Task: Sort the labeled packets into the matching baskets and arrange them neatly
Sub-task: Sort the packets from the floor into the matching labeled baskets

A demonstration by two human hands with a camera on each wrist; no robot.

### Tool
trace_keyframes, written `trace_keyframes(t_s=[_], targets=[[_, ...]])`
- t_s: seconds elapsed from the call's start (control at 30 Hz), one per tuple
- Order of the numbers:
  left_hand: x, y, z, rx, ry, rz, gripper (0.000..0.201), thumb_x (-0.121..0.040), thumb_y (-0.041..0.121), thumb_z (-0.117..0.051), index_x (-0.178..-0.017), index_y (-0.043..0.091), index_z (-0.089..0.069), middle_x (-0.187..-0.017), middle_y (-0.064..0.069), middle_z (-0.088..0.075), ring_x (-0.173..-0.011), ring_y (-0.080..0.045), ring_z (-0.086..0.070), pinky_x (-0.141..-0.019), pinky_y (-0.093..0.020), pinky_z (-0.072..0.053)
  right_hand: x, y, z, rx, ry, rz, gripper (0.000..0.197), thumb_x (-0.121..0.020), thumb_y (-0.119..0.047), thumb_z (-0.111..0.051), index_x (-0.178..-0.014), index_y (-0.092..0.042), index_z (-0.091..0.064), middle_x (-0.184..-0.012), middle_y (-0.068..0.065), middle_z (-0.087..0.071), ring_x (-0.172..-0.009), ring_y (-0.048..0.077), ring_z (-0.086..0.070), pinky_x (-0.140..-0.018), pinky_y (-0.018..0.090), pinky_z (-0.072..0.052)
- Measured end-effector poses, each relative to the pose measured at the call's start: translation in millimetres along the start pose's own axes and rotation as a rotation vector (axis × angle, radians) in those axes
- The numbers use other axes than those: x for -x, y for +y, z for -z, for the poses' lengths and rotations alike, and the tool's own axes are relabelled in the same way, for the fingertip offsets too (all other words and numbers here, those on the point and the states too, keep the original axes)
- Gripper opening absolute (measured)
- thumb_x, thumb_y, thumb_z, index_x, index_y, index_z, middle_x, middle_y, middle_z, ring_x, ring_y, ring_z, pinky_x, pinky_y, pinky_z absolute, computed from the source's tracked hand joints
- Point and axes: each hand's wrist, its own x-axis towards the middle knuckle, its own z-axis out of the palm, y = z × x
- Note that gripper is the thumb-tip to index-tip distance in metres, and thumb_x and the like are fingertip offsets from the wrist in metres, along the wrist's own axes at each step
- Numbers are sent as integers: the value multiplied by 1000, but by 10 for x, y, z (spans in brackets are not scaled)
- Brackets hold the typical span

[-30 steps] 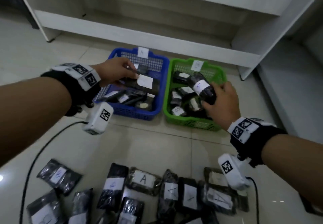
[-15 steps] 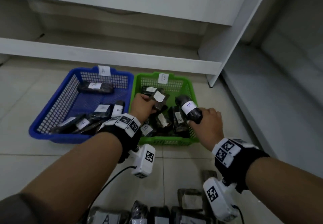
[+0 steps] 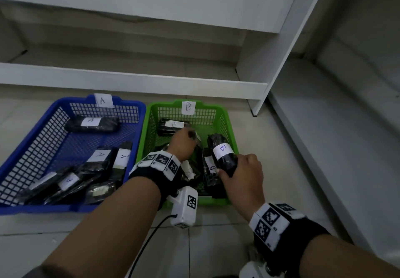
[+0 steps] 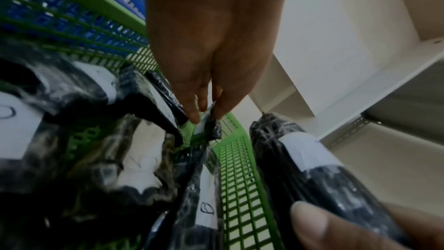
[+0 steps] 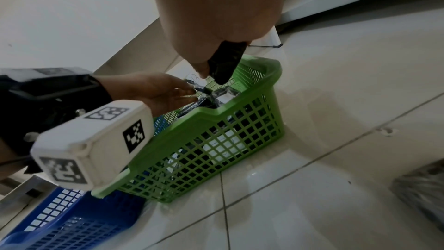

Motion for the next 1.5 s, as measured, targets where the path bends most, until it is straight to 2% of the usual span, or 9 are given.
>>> trace_keyframes(t_s=[0.23, 0.3, 0.43, 0.6, 0.93, 1.03, 1.2, 1.33, 1.5], targets=[[-31, -58, -13, -416, -91, -13, 31, -94, 33, -51, -77, 8, -56, -73, -9, -55, -67, -21, -52, -59, -29, -42, 61, 73, -74, 210, -66, 71, 49, -86, -48, -57, -127, -31, -37, -115, 3, -49, -108, 24, -47, -88, 37, -28], [-38, -93, 11, -416, -112, 8, 12, -90, 24, -59, -93, 12, -59, -90, -11, -59, -83, -23, -57, -75, -33, -48, 71, 90, -119, 210, -95, 70, 44, -87, -49, -54, -123, -28, -39, -113, 3, -51, -106, 25, -48, -86, 37, -27], [-59, -203, 25, -128, -101, 39, 59, -88, 12, -57, -143, 18, -37, -116, -8, -65, -94, -26, -64, -78, -39, -55, 67, 85, -127, 30, 2, 102, 33, -86, -38, -59, -113, -24, -46, -105, 0, -55, -99, 23, -51, -82, 36, -27], [24, -123, 118, 17, -239, -7, 73, -97, 11, -42, -150, 30, 5, -148, -2, -39, -94, -13, -55, -86, -36, -50, 35, -48, -177, -2, 37, 105, 31, -84, -35, -62, -109, -22, -49, -103, 2, -57, -97, 26, -52, -81, 37, -30], [602, -608, 798, -1088, -375, -308, 54, -92, 52, -36, -142, 30, -35, -141, -1, -45, -130, -24, -38, -105, -37, -31, -438, -702, -576, -65, -30, -75, 42, -84, -36, -64, -118, -18, -45, -116, 13, -53, -106, 34, -50, -92, 44, -40], [837, -846, 931, -1003, -307, -411, 76, -79, 64, -8, -144, 31, -31, -149, 4, -34, -144, -18, -17, -115, -37, -14, -439, -799, -812, -26, -137, -21, 49, -87, -33, -61, -127, -16, -40, -126, 16, -46, -113, 36, -45, -94, 44, -40], [973, -1022, 904, -931, -281, -466, 78, -80, 64, -7, -143, 27, -35, -153, 4, -28, -146, -19, 3, -113, -32, 7, -361, -780, -916, 43, -228, -9, 65, -93, -38, -51, -146, -16, -19, -146, 17, -28, -132, 37, -30, -104, 47, -30], [979, -955, 903, -905, -265, -438, 66, -92, 58, -34, -148, 25, -22, -156, -2, -19, -146, -21, 1, -117, -38, -1, -206, -668, -735, 67, -251, 84, 74, -92, -43, -49, -150, -17, -10, -154, 14, -15, -139, 36, -20, -111, 47, -24], [1231, -845, 803, -728, -77, -633, 57, -92, 47, -38, -138, 13, -43, -145, -12, -40, -141, -31, -24, -115, -47, -24, 95, -350, -199, 76, -161, 421, 60, -90, -36, -56, -142, -17, -34, -147, 12, -31, -134, 32, -31, -109, 45, -31]])
